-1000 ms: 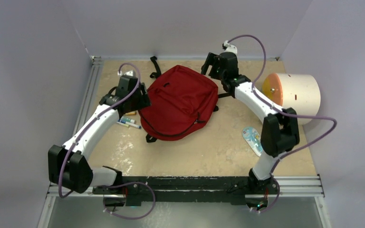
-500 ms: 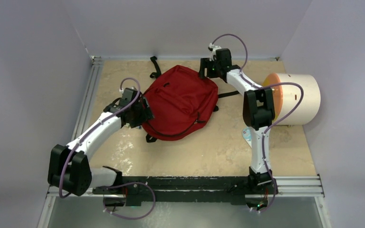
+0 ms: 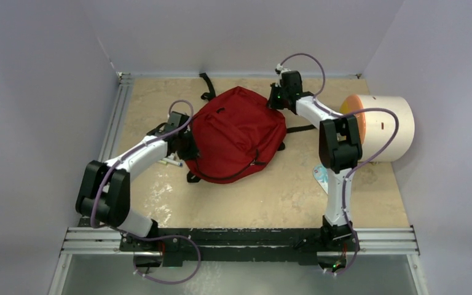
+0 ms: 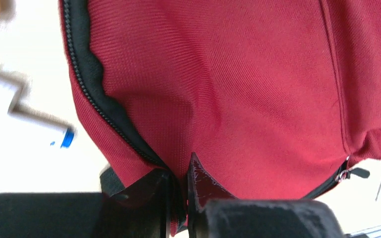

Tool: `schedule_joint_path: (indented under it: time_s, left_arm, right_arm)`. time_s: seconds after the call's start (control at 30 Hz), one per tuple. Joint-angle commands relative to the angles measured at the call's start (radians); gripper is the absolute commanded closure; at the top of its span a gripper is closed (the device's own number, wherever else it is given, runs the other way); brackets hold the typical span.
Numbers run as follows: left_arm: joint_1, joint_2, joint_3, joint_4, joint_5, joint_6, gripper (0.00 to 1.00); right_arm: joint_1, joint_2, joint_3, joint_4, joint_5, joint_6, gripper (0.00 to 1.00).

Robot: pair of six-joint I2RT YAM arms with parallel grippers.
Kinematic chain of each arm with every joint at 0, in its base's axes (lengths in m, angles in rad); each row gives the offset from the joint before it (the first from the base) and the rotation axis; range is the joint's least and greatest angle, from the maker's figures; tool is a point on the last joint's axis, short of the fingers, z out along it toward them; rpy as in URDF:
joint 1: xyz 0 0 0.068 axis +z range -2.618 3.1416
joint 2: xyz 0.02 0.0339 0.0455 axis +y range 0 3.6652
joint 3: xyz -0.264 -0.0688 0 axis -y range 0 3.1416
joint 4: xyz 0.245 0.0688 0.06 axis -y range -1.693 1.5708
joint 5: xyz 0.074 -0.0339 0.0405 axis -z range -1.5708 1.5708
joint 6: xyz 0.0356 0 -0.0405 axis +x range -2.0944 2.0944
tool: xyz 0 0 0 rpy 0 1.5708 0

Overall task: Pack the student bag
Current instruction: Adjust the student bag at the center of the board.

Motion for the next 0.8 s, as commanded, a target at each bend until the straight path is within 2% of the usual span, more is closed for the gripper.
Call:
schedule_joint_path:
  time_s: [0.0, 0.07, 0.23, 0.37, 0.53, 0.57, 0.63, 0.77]
  left_arm:
    - [-0.004, 0.101, 0.135, 0.075, 0.036, 0.077, 0.95]
    - [-0.004, 0.168, 0.209, 0.068, 0.044, 0.103, 1.0]
    - [0.002, 0.344, 0.415, 0.052, 0.029, 0.171, 1.0]
    - [0.013, 0.476, 0.619, 0.036, 0.003, 0.242, 1.0]
    - [0.039, 0.615, 0.839, -0.03, 0.058, 0.304, 1.0]
    - [0.042, 0.623, 0.862, -0.042, 0.059, 0.31, 1.0]
    - [0.046, 0.603, 0.858, -0.035, 0.059, 0.315, 0.84]
    - [0.065, 0.5, 0.76, 0.003, 0.058, 0.299, 0.65]
  right_arm:
    - [-0.055, -0.178, -0.136, 0.05, 0.12, 0.128, 1.0]
    - [-0.07, -0.226, -0.209, 0.062, 0.127, 0.172, 1.0]
    - [-0.079, -0.342, -0.373, 0.077, 0.101, 0.251, 1.0]
    - [-0.079, -0.449, -0.541, 0.182, 0.077, 0.312, 1.0]
    - [-0.078, -0.587, -0.73, 0.26, 0.08, 0.395, 1.0]
    - [-0.079, -0.612, -0.753, 0.27, 0.089, 0.401, 0.96]
    - [-0.079, -0.651, -0.774, 0.281, 0.106, 0.397, 0.82]
    - [-0.079, -0.701, -0.74, 0.254, 0.154, 0.366, 0.71]
